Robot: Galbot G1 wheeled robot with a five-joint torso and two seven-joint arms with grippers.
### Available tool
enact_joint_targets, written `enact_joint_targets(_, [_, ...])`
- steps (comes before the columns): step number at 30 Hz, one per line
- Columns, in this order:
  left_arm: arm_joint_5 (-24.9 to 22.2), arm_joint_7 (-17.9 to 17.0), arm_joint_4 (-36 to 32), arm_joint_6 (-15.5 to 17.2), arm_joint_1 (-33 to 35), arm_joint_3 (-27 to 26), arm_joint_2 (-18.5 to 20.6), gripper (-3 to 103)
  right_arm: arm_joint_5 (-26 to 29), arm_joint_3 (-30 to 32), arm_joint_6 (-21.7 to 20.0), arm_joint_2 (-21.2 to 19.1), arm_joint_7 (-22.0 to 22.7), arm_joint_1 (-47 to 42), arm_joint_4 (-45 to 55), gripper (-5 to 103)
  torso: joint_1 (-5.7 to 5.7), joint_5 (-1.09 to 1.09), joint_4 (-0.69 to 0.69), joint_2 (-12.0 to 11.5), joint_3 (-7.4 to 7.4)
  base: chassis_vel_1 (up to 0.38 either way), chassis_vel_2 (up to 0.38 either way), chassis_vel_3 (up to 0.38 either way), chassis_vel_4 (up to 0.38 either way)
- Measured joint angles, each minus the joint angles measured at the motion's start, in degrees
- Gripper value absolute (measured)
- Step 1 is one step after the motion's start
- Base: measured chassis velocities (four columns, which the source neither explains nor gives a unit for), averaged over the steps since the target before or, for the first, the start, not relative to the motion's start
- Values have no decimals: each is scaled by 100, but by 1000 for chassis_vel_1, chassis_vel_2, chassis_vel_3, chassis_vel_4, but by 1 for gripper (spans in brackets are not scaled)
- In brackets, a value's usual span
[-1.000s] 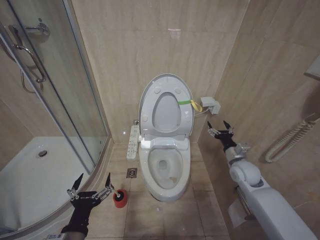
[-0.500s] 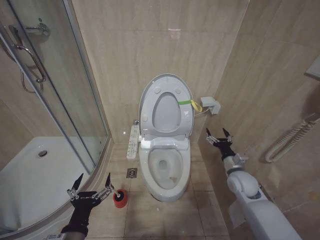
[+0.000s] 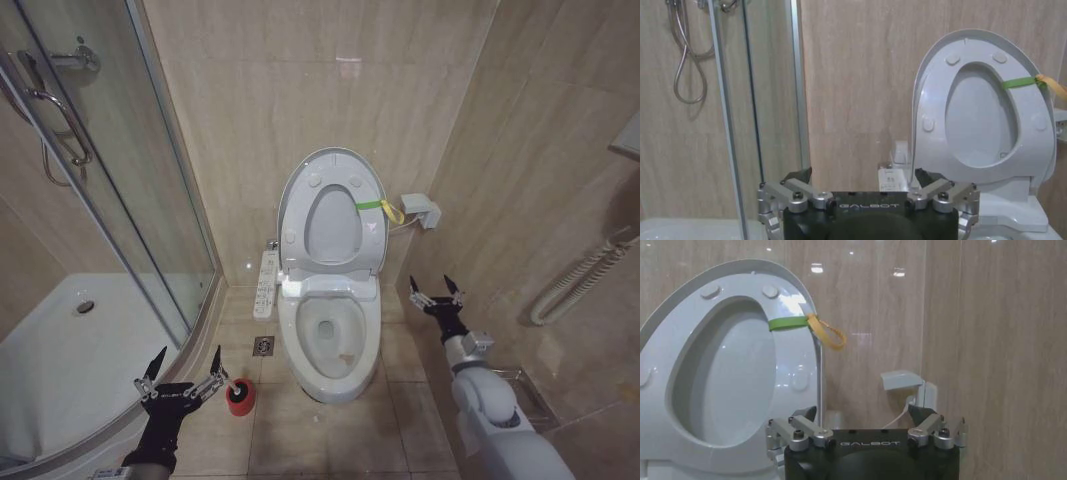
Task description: Open the toilet lid, clean the toilet bowl with a toilet brush, close the toilet lid, and flush.
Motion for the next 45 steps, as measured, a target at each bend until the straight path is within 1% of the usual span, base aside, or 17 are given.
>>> enact_joint_targets(6, [0, 0, 0, 0, 0, 0, 0, 100, -173, 142, 133, 242, -77, -272, 53, 91, 0, -1, 0, 0, 0, 0, 0, 0, 0])
enact_joint_targets(18, [0, 0, 0, 0, 0, 0, 0, 100, -353, 320, 333, 696, -143, -782, 279, 91, 0, -1, 0, 0, 0, 0, 0, 0, 0])
enact_joint_targets(26, [0, 0, 0, 0, 0, 0, 0, 100, -594, 389, 352, 886, -136, -1090, 470, 93, 0, 0, 0, 0, 0, 0, 0, 0, 0])
enact_joint_targets(27, [0, 0, 0, 0, 0, 0, 0, 100, -622, 402, 354, 907, -141, -1138, 499, 99, 0, -1, 0, 0, 0, 0, 0, 0, 0])
enact_joint_targets(37, [0, 0, 0, 0, 0, 0, 0, 100, -630, 442, 336, 1053, -199, -1387, 762, 100, 0, -1, 0, 0, 0, 0, 0, 0, 0])
enact_joint_targets(45, [0, 0, 0, 0, 0, 0, 0, 100, -749, 418, 303, 1282, -314, -1599, 1009, 100, 0, 0, 0, 0, 0, 0, 0, 0, 0])
